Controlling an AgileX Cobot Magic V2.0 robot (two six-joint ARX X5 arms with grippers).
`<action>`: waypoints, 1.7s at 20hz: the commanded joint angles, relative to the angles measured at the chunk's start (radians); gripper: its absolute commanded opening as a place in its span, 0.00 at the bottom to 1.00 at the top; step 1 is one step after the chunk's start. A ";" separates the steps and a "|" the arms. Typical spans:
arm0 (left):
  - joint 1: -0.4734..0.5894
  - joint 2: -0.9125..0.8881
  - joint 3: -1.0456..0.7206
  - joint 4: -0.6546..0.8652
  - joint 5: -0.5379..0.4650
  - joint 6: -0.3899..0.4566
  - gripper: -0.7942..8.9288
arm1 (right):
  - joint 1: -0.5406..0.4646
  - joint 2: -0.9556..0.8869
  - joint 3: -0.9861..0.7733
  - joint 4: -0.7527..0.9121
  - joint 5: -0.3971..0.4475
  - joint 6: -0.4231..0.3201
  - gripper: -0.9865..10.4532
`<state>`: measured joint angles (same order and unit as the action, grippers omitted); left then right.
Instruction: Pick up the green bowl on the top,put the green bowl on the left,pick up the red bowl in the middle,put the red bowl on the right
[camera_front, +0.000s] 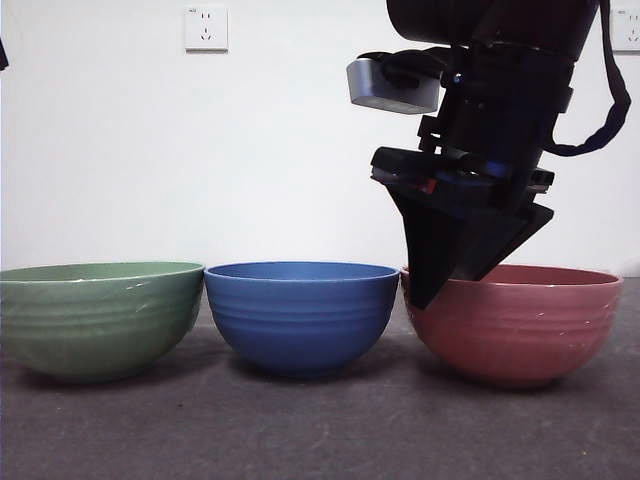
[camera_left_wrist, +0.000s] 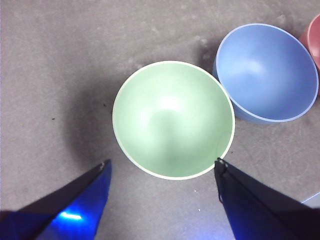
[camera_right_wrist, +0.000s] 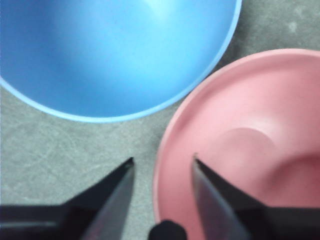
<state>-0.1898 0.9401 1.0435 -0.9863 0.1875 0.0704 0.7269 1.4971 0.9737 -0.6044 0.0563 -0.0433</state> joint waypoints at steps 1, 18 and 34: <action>0.001 -0.001 0.000 0.022 0.002 0.008 0.44 | 0.000 -0.076 -0.009 0.042 0.005 0.012 0.28; 0.001 -0.440 -0.363 0.454 -0.029 -0.089 0.07 | -0.261 -0.867 -0.443 0.494 0.086 0.150 0.07; 0.001 -0.539 -0.448 0.408 -0.028 -0.124 0.08 | -0.261 -0.933 -0.493 0.486 0.167 0.184 0.07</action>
<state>-0.1898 0.4034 0.6010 -0.5819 0.1600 -0.0463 0.4648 0.5659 0.4862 -0.1257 0.2207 0.1284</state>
